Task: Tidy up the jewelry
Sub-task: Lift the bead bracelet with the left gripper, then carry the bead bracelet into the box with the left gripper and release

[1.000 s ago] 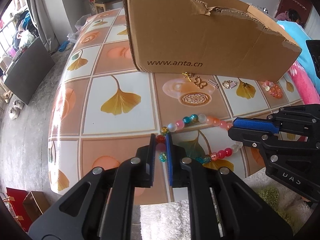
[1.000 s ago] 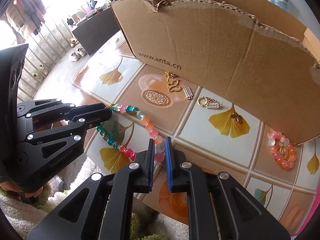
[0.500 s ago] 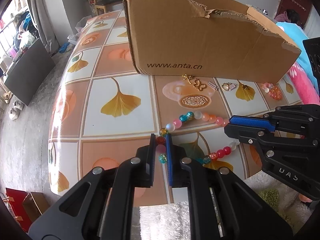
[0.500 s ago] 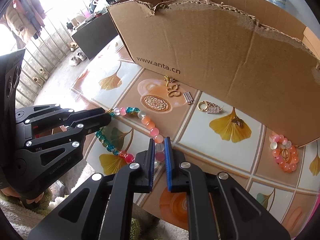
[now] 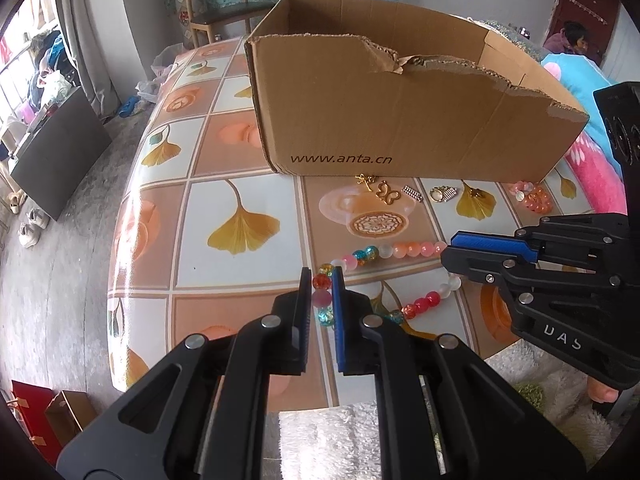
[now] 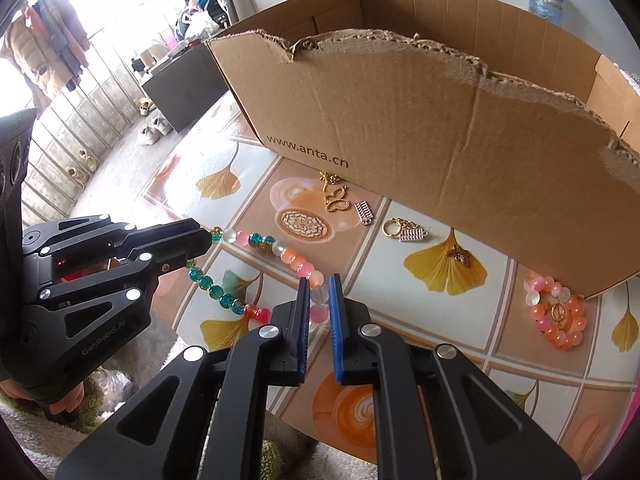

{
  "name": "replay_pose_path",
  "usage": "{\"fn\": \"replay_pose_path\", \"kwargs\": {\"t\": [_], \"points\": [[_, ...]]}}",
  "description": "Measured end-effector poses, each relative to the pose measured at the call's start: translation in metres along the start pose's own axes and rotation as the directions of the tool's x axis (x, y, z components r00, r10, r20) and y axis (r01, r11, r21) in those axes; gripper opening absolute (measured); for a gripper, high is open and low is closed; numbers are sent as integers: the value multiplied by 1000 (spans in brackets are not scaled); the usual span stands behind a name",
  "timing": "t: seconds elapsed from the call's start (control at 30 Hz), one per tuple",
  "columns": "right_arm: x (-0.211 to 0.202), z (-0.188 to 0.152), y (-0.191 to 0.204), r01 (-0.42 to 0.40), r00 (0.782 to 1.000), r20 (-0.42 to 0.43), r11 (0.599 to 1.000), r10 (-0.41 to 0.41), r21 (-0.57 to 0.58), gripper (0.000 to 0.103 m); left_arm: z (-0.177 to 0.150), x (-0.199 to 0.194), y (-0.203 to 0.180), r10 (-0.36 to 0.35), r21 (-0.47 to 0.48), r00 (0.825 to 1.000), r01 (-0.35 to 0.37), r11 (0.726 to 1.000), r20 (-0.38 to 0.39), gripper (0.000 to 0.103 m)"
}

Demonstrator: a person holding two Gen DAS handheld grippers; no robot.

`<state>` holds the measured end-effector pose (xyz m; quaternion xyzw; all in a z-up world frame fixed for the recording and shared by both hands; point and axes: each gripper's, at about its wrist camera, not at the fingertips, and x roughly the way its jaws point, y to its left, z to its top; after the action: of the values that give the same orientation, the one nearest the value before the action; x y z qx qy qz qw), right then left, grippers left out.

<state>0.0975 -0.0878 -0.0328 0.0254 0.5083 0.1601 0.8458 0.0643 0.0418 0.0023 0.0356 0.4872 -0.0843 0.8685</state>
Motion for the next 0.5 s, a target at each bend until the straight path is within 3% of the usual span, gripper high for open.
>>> {"fn": "replay_pose_path", "kwargs": {"t": [0.5], "points": [[-20,-1,-5,8,999,42,1000,-8,3,10,7,-14,-9,-9,21,999,9,1000,40,9]]}}
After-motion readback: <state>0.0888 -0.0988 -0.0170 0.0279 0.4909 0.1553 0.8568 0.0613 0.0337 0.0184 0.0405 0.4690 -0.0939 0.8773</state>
